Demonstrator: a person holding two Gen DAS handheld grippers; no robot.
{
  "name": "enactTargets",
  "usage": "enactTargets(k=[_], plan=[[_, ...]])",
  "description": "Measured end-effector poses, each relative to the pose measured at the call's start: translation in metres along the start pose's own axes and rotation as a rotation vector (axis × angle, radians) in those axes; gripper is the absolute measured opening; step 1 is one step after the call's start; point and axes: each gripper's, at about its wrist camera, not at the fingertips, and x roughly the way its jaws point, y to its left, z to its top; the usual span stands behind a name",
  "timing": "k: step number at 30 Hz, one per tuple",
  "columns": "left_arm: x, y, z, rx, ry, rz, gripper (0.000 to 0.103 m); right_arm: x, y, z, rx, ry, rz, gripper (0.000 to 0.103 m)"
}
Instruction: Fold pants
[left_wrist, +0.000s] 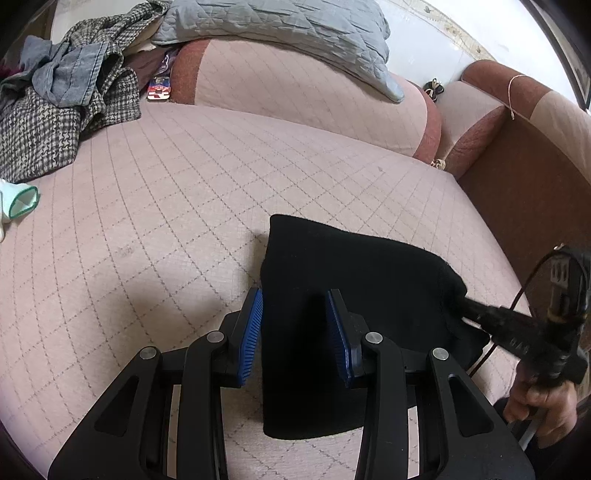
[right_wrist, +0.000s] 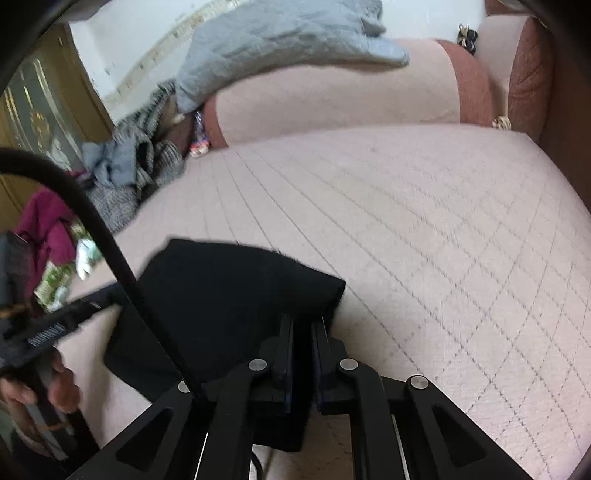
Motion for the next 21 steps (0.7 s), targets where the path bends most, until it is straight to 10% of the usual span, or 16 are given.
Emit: enactTargets(k=[14, 21], plan=[[-0.001, -0.016, -0.006, 0.053, -0.003, 0.000, 0.035, -0.046, 0.037, -0.011, -0.094, -0.032, 0.105, 0.028], [0.002, -0.012, -0.007, 0.044, 0.007, 0.009, 0.035, -0.025, 0.041, -0.040, -0.171, 0.032, -0.015, 0.034]])
